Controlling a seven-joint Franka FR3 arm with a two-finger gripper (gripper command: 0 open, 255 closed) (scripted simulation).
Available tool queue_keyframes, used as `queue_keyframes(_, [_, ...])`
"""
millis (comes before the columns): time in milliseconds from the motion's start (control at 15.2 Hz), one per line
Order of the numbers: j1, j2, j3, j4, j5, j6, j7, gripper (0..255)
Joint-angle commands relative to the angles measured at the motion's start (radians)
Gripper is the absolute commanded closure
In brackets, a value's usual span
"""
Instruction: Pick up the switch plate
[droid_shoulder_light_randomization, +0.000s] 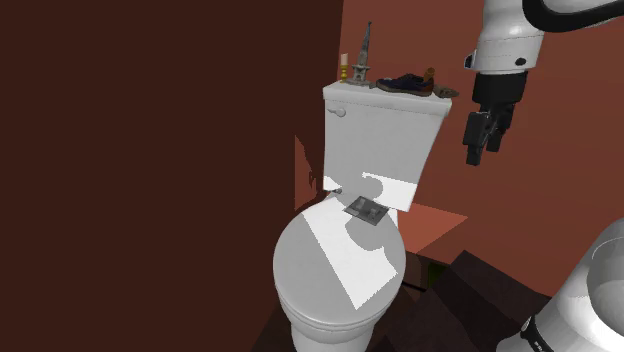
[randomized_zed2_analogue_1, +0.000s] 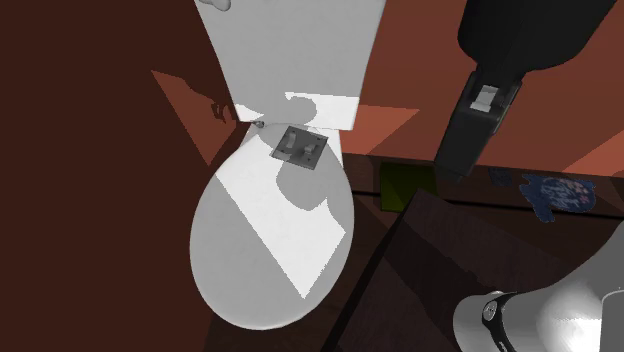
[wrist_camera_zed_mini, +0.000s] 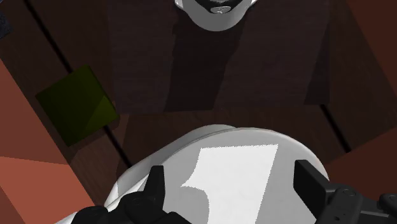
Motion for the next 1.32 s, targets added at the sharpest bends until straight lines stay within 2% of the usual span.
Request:
queue_keyframes(0, [0.0,0.0,0.0,0.0,0.0,0.0,0.0,0])
queue_keyframes(660, [-0.019,0.211,-0.071,-0.13,-0.098,0.381,-0.083,0])
queue_keyframes(1254, [-0.04,0.52,-0.129,-0.114,-0.168,0.715,-0.137,0])
